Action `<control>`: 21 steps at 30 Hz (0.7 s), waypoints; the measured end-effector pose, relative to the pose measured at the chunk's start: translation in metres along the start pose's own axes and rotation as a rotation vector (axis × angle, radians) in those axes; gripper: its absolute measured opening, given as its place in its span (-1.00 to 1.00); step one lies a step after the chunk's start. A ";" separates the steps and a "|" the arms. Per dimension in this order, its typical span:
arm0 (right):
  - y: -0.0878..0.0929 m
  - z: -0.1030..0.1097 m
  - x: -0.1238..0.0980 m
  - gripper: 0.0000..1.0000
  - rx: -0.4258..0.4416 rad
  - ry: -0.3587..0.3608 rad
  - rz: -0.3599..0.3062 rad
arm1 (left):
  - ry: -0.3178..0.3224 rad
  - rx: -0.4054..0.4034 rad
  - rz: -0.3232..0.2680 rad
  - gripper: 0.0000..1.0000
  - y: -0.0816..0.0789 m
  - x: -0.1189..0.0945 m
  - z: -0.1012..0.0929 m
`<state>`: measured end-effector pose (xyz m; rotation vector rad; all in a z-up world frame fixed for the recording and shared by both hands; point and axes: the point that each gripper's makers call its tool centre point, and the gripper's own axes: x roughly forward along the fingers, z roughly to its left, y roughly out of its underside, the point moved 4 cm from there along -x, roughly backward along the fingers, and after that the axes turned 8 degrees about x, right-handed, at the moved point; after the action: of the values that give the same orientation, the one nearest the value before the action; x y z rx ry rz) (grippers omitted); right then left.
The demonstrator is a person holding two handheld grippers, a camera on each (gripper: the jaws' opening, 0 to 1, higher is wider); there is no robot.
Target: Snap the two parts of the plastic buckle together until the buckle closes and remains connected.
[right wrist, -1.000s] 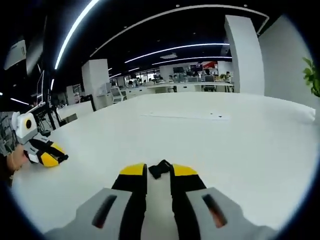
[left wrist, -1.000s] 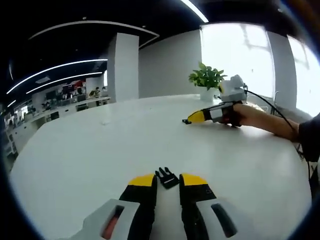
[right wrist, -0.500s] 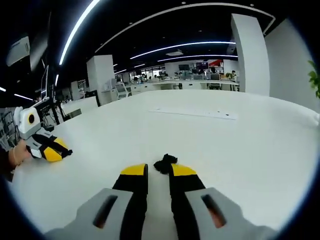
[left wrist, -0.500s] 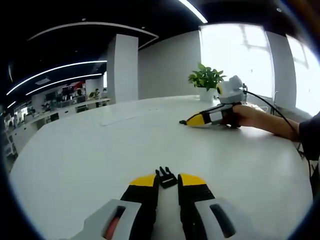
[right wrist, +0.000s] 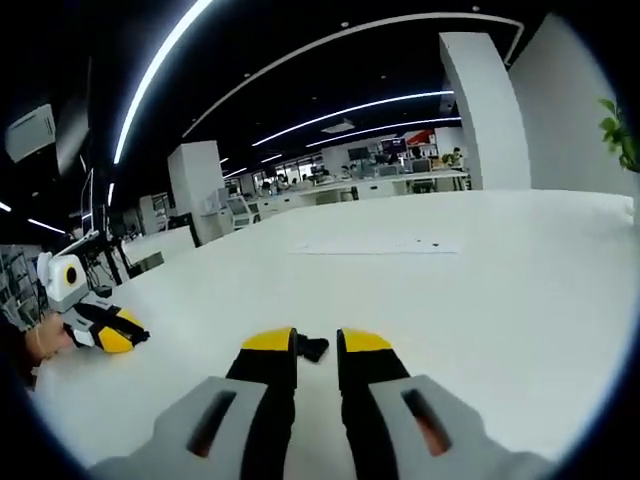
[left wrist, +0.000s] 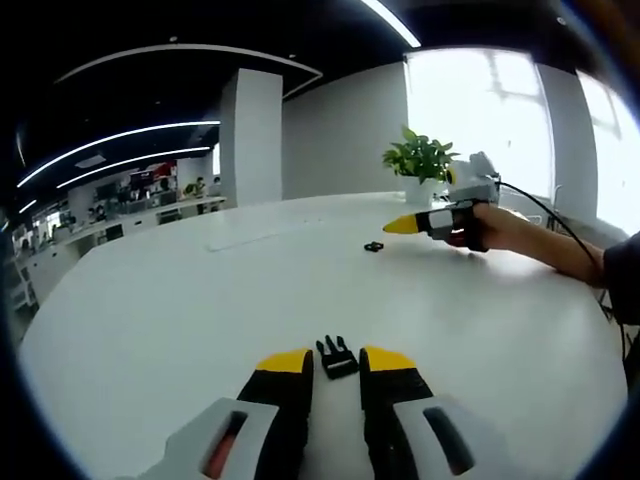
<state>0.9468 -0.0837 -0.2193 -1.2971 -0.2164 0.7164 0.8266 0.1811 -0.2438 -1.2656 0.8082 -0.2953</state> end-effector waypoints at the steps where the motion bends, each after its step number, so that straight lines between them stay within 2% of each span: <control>1: 0.001 -0.001 0.001 -0.65 -0.009 -0.017 0.011 | -0.001 0.001 0.000 -0.66 0.000 0.000 0.000; 3: 0.003 -0.004 0.004 -0.64 -0.032 -0.018 0.020 | -0.001 0.001 0.000 -0.71 0.000 0.000 0.000; 7: 0.002 0.004 0.013 -0.62 -0.189 -0.108 0.055 | 0.007 0.007 -0.001 -0.74 0.000 0.000 0.000; 11: 0.007 0.002 0.019 -0.57 -0.199 -0.161 0.096 | 0.011 0.007 -0.002 -0.74 0.000 0.000 0.000; 14: 0.012 0.001 0.020 -0.55 -0.244 -0.203 0.137 | 0.015 0.009 -0.003 -0.74 0.001 0.000 0.000; 18: 0.012 -0.001 0.025 -0.52 -0.293 -0.226 0.138 | 0.023 0.015 -0.006 -0.74 0.001 0.000 0.000; 21: 0.012 -0.002 0.027 -0.52 -0.291 -0.249 0.154 | 0.037 0.015 -0.007 -0.74 0.001 -0.001 -0.001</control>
<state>0.9645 -0.0680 -0.2371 -1.5110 -0.4387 1.0072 0.8253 0.1809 -0.2443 -1.2525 0.8325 -0.3305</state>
